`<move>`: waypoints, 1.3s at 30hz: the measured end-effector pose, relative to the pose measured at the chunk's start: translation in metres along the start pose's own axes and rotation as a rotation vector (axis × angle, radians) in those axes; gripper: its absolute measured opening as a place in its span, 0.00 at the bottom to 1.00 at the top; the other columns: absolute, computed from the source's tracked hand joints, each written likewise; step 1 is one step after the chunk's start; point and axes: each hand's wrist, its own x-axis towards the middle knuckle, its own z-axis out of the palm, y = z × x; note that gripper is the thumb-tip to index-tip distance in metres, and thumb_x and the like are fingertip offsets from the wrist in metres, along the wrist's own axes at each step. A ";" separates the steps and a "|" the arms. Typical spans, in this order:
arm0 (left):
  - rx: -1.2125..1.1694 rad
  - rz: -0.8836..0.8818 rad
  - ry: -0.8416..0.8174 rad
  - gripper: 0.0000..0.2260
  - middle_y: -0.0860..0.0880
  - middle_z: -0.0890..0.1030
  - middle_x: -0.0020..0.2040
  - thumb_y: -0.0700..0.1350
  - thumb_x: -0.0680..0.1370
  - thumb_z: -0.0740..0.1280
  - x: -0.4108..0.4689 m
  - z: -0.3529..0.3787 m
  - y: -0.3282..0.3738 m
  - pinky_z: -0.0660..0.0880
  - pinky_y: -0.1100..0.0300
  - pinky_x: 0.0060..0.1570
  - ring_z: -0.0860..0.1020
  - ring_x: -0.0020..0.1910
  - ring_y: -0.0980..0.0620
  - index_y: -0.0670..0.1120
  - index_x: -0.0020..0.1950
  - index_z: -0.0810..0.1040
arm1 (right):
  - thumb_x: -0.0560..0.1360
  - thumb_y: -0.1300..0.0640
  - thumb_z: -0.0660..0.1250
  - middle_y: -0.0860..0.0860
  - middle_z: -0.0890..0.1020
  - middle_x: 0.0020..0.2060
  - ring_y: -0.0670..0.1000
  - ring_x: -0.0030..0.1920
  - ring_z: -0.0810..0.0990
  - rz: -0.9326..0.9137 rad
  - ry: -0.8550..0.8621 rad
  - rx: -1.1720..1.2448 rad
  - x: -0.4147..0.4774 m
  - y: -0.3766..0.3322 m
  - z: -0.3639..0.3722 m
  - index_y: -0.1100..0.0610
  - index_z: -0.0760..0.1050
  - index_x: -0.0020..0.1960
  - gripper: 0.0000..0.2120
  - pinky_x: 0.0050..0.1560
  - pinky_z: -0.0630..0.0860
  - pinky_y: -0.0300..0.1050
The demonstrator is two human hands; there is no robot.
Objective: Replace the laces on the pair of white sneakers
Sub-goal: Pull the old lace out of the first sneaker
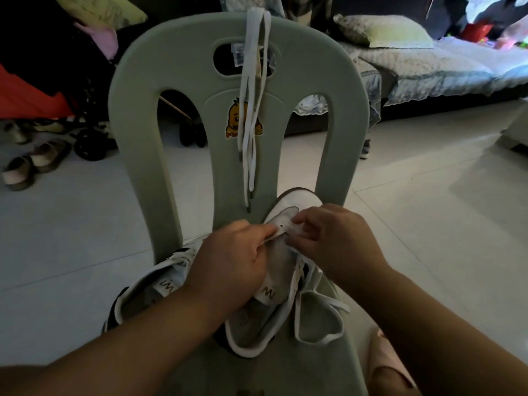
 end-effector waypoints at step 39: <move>0.178 0.221 -0.109 0.17 0.49 0.72 0.33 0.48 0.75 0.57 -0.022 0.014 -0.003 0.51 0.71 0.30 0.69 0.29 0.54 0.48 0.56 0.82 | 0.79 0.47 0.60 0.42 0.76 0.46 0.43 0.49 0.70 -0.251 -0.246 -0.183 -0.001 0.012 0.002 0.47 0.79 0.55 0.12 0.48 0.65 0.34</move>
